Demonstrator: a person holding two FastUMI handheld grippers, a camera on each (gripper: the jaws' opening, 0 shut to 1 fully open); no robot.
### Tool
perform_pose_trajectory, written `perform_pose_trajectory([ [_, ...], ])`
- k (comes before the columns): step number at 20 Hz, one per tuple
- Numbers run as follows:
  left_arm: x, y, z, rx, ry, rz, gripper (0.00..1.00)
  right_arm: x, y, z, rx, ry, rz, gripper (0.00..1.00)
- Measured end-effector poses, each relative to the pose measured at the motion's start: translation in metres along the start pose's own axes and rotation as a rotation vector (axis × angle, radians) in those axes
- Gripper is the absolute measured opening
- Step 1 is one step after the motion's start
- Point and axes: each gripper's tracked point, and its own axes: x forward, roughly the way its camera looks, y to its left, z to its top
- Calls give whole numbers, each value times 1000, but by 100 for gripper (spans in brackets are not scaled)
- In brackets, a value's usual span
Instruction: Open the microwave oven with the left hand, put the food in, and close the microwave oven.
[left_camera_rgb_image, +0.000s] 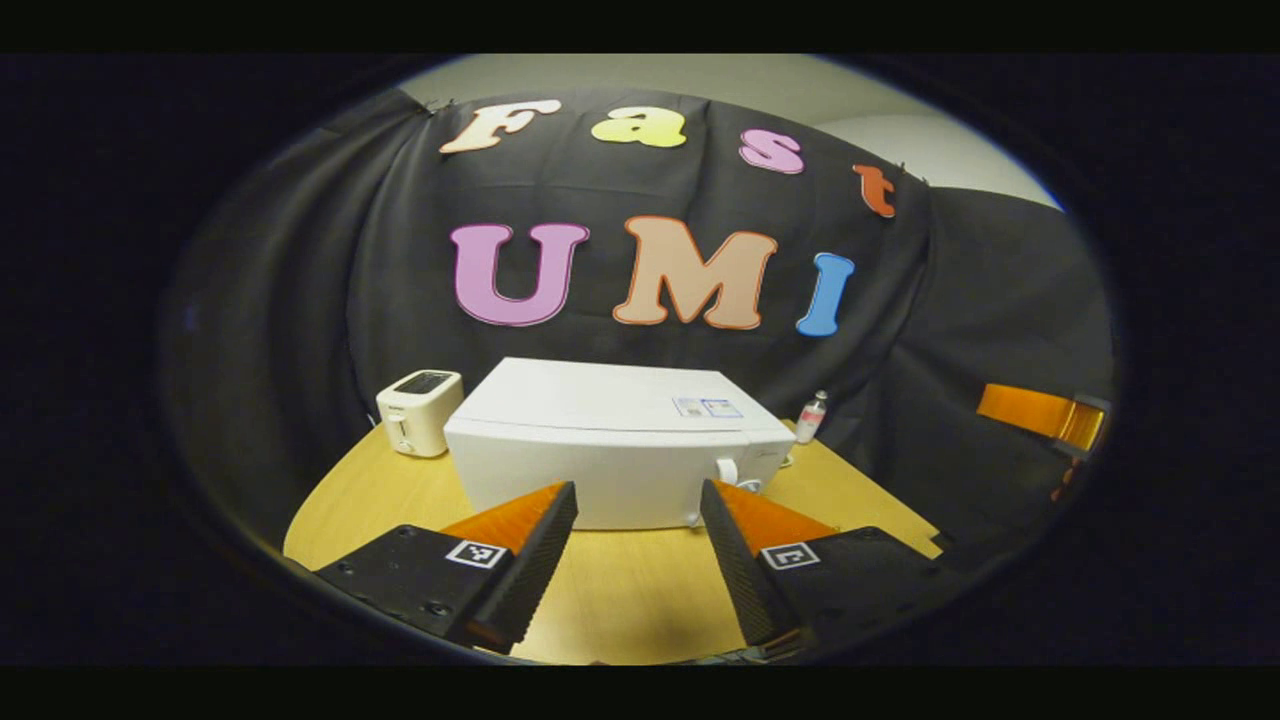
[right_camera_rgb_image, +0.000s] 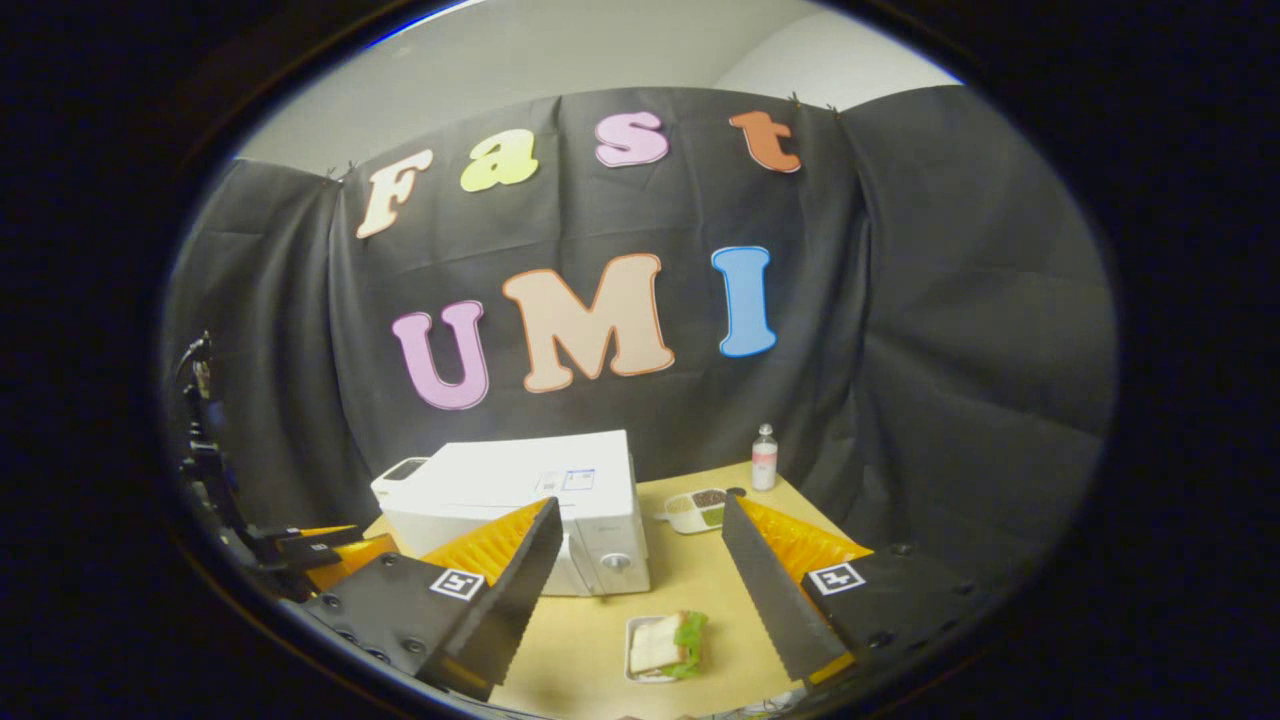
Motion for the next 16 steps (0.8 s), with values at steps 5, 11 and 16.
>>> perform_pose_trajectory([
  [5,24,-15,-30,30,70,-48,78,-1,-9,-13,16,32,-37,92],
  [11,60,-46,-63,49,160,-133,77,-8,-26,-27,20,61,-103,99],
  [16,96,-61,-90,42,246,-139,67,-13,-41,-37,37,74,-164,92],
])
